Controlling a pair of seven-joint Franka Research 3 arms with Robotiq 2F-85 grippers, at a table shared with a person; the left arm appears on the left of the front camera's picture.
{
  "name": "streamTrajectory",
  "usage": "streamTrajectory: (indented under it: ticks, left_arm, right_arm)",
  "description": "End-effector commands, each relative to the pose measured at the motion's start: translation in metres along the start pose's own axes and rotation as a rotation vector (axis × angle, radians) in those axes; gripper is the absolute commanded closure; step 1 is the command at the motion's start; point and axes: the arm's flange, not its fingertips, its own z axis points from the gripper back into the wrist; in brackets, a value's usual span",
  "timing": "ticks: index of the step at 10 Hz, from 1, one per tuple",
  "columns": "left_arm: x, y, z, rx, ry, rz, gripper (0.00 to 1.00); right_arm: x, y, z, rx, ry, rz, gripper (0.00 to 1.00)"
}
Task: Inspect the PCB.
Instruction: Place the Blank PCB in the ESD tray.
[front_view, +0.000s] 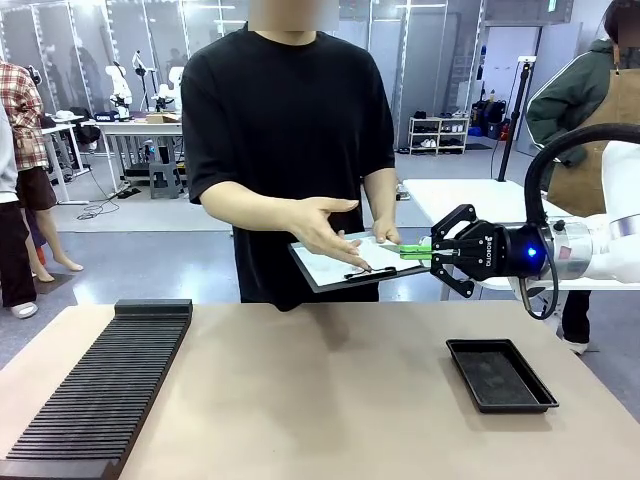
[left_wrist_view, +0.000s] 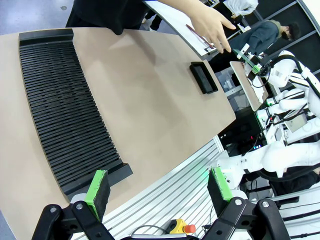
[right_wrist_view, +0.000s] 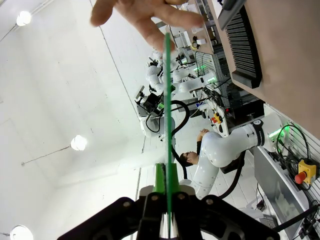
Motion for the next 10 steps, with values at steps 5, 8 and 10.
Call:
streamTrajectory:
  ticks: [5,8,10]
  left_arm:
    - [-0.0002,0.0001,-0.0001,0.004,0.003,-0.001,0.00]
    - [-0.0002,0.0001,-0.0001,0.004,0.003,-0.001,0.00]
    - [-0.0002,0.0001,-0.0001,0.004,0.003,-0.001,0.00]
  right_arm:
    - [-0.0012,0.0015,-0.0011,-0.002,0.002,0.004,1.00]
    - [-0.0012,0.0015,-0.0011,-0.002,0.002,0.004,1.00]
    - [-0.0012,0.0015,-0.0011,-0.002,0.002,0.004,1.00]
